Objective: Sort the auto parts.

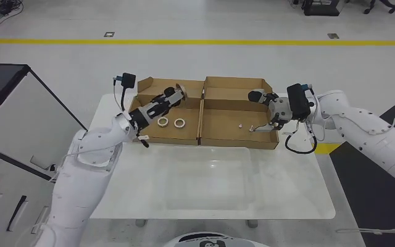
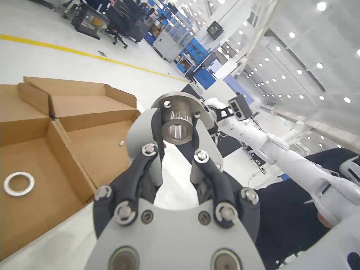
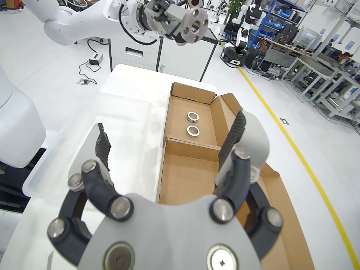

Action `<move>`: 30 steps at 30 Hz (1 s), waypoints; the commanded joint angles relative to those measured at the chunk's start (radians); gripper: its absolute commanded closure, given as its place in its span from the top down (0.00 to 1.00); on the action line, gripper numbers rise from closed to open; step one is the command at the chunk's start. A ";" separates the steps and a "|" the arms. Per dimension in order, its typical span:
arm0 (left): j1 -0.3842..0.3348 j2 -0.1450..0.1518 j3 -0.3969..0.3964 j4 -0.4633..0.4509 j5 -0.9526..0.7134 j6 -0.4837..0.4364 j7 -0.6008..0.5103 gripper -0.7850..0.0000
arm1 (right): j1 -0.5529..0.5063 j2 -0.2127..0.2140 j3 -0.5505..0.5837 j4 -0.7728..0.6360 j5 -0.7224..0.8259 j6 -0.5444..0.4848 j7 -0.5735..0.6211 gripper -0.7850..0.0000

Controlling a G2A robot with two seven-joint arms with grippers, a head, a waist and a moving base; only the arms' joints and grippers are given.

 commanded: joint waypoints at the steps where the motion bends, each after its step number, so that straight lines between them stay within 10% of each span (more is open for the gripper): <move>1: -0.016 0.000 0.005 0.033 0.043 0.012 0.008 0.00 | 0.000 0.000 0.000 0.000 0.000 0.000 0.000 1.00; 23: -0.056 -0.002 0.017 0.124 0.133 0.043 0.067 0.00 | 0.000 0.000 0.000 0.000 0.000 0.000 0.000 1.00; 30: -0.092 -0.006 0.062 0.170 0.289 0.242 0.074 0.00 | 0.000 0.000 0.000 0.000 0.000 0.000 0.000 1.00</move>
